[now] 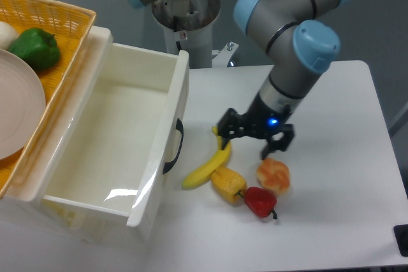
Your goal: Slide the top white drawer open
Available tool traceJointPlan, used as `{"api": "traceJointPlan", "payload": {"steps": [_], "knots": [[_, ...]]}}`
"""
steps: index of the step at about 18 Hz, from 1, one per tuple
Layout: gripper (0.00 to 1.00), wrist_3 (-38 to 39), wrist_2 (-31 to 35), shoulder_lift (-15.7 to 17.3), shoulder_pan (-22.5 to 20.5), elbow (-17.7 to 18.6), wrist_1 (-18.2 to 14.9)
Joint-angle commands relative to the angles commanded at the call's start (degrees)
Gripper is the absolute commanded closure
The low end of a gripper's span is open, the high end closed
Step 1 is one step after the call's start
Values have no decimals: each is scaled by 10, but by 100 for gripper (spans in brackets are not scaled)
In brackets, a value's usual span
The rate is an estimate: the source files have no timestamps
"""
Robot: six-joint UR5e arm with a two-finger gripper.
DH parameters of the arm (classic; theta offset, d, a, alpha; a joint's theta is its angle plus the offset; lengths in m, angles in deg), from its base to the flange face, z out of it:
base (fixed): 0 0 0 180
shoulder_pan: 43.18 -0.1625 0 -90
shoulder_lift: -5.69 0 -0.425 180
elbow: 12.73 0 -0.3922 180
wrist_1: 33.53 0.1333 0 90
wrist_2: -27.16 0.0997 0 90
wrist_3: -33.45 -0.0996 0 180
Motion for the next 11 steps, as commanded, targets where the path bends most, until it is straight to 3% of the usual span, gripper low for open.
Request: {"api": "traceJointPlan", "payload": {"steps": [2,6,11], "knots": [[0,-44,44,-16,-4,-2,20],[0,-129,57,-38,-32,-2,32],[0,-167,94,-67,-46,-4,54]]}}
